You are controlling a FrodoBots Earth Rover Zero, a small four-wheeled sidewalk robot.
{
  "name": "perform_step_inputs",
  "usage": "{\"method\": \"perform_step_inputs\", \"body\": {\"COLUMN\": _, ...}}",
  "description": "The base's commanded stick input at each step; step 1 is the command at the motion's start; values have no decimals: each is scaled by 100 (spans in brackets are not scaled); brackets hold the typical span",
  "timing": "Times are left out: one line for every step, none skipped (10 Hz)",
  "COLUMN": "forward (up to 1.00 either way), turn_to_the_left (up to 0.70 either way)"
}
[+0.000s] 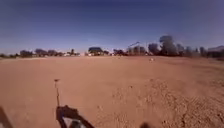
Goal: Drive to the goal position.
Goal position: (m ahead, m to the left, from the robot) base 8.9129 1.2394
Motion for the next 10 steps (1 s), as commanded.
{"method": "perform_step_inputs", "body": {"forward": 70, "turn_to_the_left": -27}}
{"method": "perform_step_inputs", "body": {"forward": 70, "turn_to_the_left": -27}}
{"method": "perform_step_inputs", "body": {"forward": 70, "turn_to_the_left": -27}}
{"method": "perform_step_inputs", "body": {"forward": 70, "turn_to_the_left": -27}}
{"method": "perform_step_inputs", "body": {"forward": 70, "turn_to_the_left": -4}}
{"method": "perform_step_inputs", "body": {"forward": 70, "turn_to_the_left": 0}}
{"method": "perform_step_inputs", "body": {"forward": 70, "turn_to_the_left": 0}}
{"method": "perform_step_inputs", "body": {"forward": 70, "turn_to_the_left": 0}}
{"method": "perform_step_inputs", "body": {"forward": 70, "turn_to_the_left": 0}}
{"method": "perform_step_inputs", "body": {"forward": 70, "turn_to_the_left": 0}}
